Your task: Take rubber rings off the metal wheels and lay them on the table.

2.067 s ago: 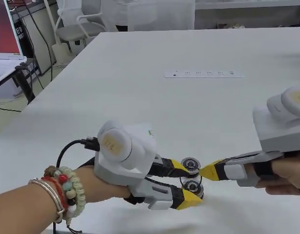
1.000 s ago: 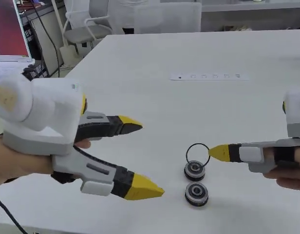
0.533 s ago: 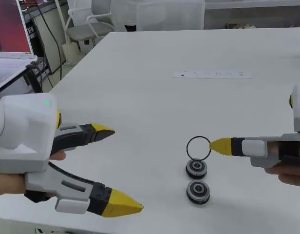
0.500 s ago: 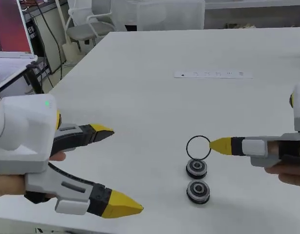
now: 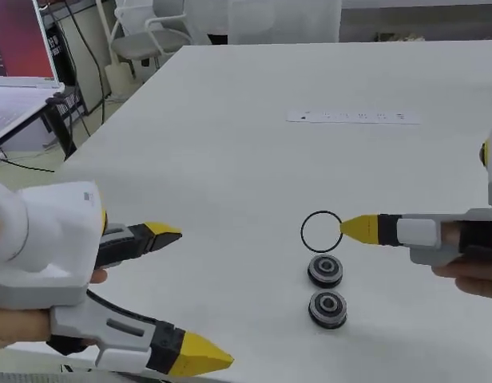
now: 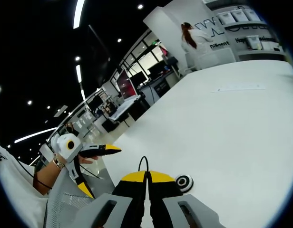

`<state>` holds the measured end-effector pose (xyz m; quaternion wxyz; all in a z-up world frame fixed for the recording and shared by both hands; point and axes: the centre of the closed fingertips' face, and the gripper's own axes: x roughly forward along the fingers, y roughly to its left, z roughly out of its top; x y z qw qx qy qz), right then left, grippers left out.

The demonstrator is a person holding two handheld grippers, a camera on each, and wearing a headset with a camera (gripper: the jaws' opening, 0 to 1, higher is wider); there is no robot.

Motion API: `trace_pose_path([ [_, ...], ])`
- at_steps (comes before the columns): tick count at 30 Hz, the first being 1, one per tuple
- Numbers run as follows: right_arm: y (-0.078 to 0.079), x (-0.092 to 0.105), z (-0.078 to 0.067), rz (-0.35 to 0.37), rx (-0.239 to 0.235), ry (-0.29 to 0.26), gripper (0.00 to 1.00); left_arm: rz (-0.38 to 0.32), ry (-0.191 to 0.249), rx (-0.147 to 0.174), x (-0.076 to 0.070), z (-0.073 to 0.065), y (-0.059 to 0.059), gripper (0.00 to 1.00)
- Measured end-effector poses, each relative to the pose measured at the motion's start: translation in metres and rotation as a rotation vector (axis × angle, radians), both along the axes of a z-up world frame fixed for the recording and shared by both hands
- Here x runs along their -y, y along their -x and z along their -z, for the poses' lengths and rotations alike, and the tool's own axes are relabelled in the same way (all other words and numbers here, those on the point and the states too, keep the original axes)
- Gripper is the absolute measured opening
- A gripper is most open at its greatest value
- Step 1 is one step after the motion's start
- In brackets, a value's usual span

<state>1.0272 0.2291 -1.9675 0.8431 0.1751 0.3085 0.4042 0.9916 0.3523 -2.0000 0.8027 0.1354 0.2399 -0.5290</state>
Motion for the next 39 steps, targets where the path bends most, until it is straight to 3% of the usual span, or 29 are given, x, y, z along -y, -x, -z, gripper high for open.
trace_pose_path([
  [3,0.001,-0.003,-0.002,-0.007,0.003,-0.003,0.00,-0.019,0.019,0.027,0.001,0.000,-0.002,0.99],
  [8,0.003,-0.012,-0.006,-0.030,0.012,-0.010,0.00,-0.011,0.010,0.047,0.001,-0.002,-0.003,0.99],
  [15,0.005,-0.025,-0.009,-0.065,0.017,-0.013,0.00,-0.052,0.018,0.077,-0.004,-0.006,-0.011,0.99],
  [22,0.010,-0.042,-0.005,-0.120,0.018,0.015,0.00,-0.051,0.025,0.068,-0.002,-0.005,-0.009,0.99],
  [28,0.013,-0.050,0.009,-0.153,0.021,0.071,0.00,-0.053,0.028,0.061,-0.001,-0.002,-0.007,0.99],
  [29,0.014,-0.052,0.011,-0.158,0.019,0.077,0.00,-0.039,0.023,0.046,0.000,0.000,-0.004,0.99],
  [33,0.021,-0.058,0.026,-0.189,-0.008,0.103,0.00,-0.031,0.008,0.055,0.000,0.002,-0.004,0.99],
  [39,0.024,-0.061,0.047,-0.206,-0.014,0.149,0.00,-0.031,-0.001,0.052,-0.001,0.004,-0.003,0.99],
])
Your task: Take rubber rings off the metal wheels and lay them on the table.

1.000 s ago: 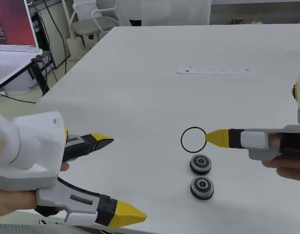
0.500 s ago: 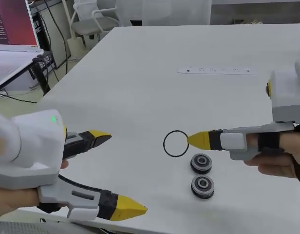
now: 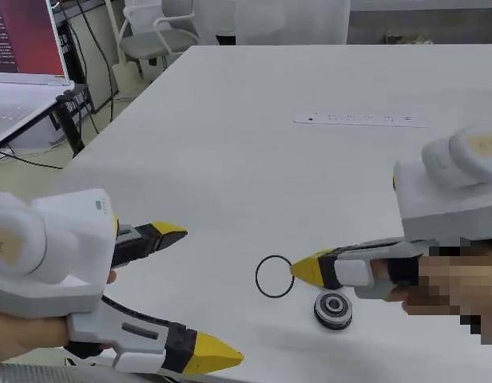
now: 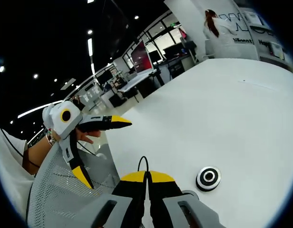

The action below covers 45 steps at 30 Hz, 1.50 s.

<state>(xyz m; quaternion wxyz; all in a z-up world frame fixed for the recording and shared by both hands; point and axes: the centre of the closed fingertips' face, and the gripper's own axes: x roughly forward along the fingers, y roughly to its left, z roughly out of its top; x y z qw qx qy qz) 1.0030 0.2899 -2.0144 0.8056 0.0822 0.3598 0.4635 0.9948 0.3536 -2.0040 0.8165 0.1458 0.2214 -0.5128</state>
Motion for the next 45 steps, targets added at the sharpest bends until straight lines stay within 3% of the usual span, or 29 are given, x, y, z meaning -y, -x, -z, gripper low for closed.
trace_pose_path([
  [9,-0.005,0.004,0.023,0.078,-0.052,-0.010,0.00,0.006,-0.020,0.001,-0.002,0.003,0.001,0.99],
  [15,-0.003,0.010,0.042,0.081,-0.053,0.051,0.00,0.000,-0.016,0.001,-0.003,0.003,0.000,0.98],
  [23,-0.005,0.014,0.054,0.085,-0.053,0.088,0.00,0.003,-0.017,-0.006,-0.003,0.004,0.001,0.97],
  [28,-0.007,0.014,0.055,0.092,-0.055,0.084,0.00,0.002,-0.016,-0.007,-0.004,0.004,0.000,0.97],
  [45,-0.003,0.005,0.055,0.013,0.012,0.129,0.00,-0.004,-0.009,0.002,-0.003,0.001,0.000,0.97],
])
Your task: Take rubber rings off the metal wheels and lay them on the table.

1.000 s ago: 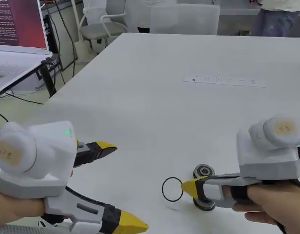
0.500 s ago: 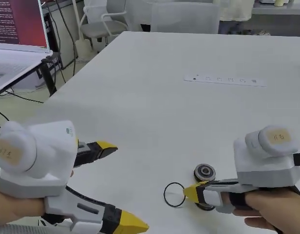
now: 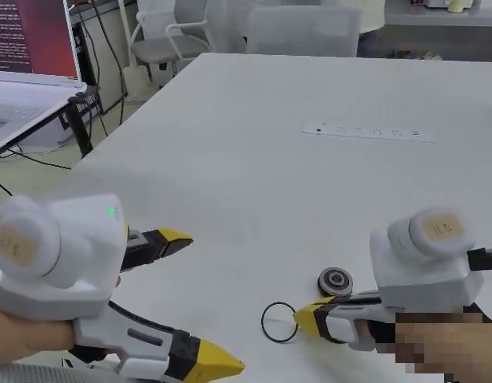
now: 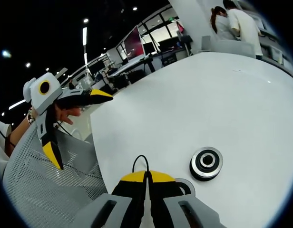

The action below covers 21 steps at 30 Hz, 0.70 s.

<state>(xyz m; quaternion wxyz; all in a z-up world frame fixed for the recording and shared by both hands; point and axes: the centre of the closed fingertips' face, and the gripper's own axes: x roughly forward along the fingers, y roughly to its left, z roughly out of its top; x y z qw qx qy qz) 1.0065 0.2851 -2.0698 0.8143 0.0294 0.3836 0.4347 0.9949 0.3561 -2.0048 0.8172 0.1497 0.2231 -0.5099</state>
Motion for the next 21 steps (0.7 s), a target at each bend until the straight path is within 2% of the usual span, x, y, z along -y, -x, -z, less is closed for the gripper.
trace_pose_path([
  [6,0.000,0.001,0.001,-0.010,0.012,0.020,0.03,0.001,0.003,0.000,0.000,0.000,0.000,0.96],
  [12,-0.003,0.004,-0.003,0.011,0.013,0.013,0.05,0.002,0.008,0.001,0.000,0.000,0.000,0.96],
  [15,-0.006,0.006,-0.008,0.023,0.016,0.003,0.06,0.003,0.010,0.003,0.000,-0.001,0.000,0.96],
  [21,-0.011,0.010,-0.031,0.003,0.088,-0.013,0.07,0.023,0.013,-0.001,0.003,-0.001,0.003,0.97],
])
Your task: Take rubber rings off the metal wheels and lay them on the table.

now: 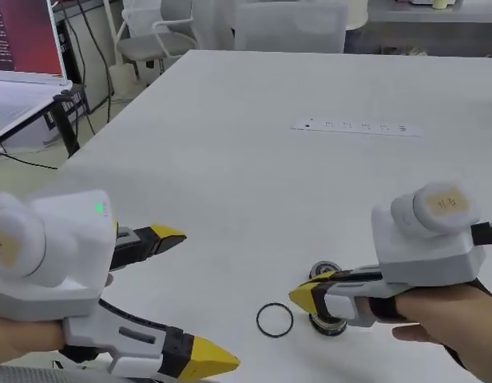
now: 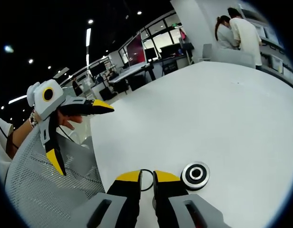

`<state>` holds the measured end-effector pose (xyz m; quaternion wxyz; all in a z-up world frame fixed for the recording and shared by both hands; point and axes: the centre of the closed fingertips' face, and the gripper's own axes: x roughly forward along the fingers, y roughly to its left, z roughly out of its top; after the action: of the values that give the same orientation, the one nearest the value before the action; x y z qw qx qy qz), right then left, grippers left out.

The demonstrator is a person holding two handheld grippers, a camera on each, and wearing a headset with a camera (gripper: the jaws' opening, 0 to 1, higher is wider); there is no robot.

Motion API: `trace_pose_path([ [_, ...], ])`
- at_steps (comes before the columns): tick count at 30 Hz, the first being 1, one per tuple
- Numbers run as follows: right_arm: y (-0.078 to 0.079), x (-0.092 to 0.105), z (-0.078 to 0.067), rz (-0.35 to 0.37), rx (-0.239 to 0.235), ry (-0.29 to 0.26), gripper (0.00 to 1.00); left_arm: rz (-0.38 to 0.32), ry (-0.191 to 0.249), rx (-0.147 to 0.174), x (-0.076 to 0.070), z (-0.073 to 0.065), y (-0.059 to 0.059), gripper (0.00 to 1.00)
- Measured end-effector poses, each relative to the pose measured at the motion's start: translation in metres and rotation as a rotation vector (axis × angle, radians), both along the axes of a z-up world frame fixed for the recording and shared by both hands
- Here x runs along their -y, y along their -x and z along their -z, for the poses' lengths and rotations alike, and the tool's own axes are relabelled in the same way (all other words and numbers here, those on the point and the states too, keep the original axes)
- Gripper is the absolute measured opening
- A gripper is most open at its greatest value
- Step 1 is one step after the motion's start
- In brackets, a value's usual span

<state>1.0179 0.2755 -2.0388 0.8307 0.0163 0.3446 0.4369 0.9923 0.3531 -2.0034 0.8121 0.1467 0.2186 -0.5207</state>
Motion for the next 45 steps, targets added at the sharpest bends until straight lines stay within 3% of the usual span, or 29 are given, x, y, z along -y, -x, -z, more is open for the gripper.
trace_pose_path([
  [9,-0.005,0.014,-0.037,-0.016,0.118,-0.021,0.14,0.042,-0.001,0.000,0.005,-0.007,0.002,0.99],
  [14,-0.008,0.028,-0.046,-0.009,0.159,-0.014,0.17,0.065,0.010,0.025,0.013,-0.024,-0.004,0.99],
  [19,-0.008,0.043,-0.041,-0.023,0.183,0.038,0.19,0.112,0.002,0.055,0.023,-0.037,-0.007,0.99],
  [22,-0.007,0.049,-0.039,-0.030,0.178,0.038,0.22,0.140,0.003,0.072,0.032,-0.045,-0.009,0.99],
  [34,0.000,0.062,-0.032,-0.027,0.144,0.079,0.28,0.285,0.009,0.120,0.088,-0.061,-0.017,0.99],
  [41,0.005,0.068,-0.018,-0.044,0.123,0.117,0.29,0.332,0.023,0.122,0.120,-0.055,-0.024,0.95],
  [45,0.007,0.071,-0.007,-0.057,0.109,0.133,0.29,0.330,0.057,0.094,0.134,-0.045,-0.026,0.89],
])
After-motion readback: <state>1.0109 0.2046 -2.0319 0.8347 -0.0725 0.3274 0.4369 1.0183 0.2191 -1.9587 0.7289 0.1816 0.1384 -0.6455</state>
